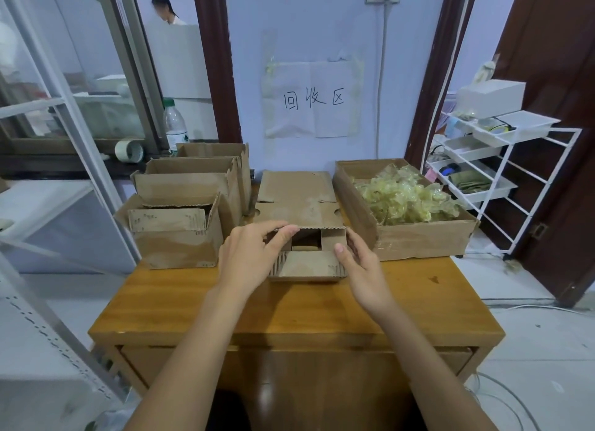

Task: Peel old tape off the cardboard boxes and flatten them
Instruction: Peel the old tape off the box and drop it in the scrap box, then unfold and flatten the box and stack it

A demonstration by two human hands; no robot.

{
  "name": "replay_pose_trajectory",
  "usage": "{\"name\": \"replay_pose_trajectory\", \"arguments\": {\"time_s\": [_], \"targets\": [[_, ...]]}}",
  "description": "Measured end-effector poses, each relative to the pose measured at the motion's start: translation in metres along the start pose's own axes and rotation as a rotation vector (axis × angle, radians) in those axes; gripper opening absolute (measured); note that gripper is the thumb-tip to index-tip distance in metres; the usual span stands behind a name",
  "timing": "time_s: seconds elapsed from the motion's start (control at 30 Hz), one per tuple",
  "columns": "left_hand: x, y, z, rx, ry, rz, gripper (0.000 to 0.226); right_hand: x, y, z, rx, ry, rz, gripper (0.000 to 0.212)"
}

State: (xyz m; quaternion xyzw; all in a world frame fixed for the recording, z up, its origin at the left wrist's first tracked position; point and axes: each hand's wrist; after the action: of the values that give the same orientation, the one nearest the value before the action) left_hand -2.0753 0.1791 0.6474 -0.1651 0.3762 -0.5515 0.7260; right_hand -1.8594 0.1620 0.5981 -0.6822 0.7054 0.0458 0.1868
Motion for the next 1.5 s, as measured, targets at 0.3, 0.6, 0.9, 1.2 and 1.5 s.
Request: {"name": "replay_pose_trajectory", "arguments": {"time_s": [0.3,0.6,0.9,1.2,1.5], "targets": [[-0.004,-0.007,0.003,-0.028,-0.029,-0.061,0.059,-0.002,0.029,-0.015,-0.121,0.124,0.232,0.045],[-0.011,-0.005,0.002,-0.037,-0.096,-0.074,0.058,0.014,0.016,-0.025,-0.049,0.179,0.018,0.09],[-0.003,-0.009,0.01,-0.042,-0.095,-0.087,0.051,0.045,0.014,-0.014,0.058,0.088,-0.07,0.101],[-0.002,-0.01,0.012,-0.097,-0.097,-0.073,0.069,0.014,0.007,-0.029,0.281,0.051,-0.033,0.097],[0.012,-0.007,0.014,-0.042,-0.125,0.027,0.058,0.007,0.01,-0.033,0.419,-0.071,0.12,0.022]]}}
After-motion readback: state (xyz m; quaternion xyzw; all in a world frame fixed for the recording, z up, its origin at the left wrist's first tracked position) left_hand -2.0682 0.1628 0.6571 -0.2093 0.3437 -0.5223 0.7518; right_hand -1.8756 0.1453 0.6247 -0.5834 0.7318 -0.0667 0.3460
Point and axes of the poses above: each hand's wrist, its own x-axis away from the middle knuckle, its own y-axis out of the palm, z = x × y, and after that the axes turned 8 degrees about -y, right-handed
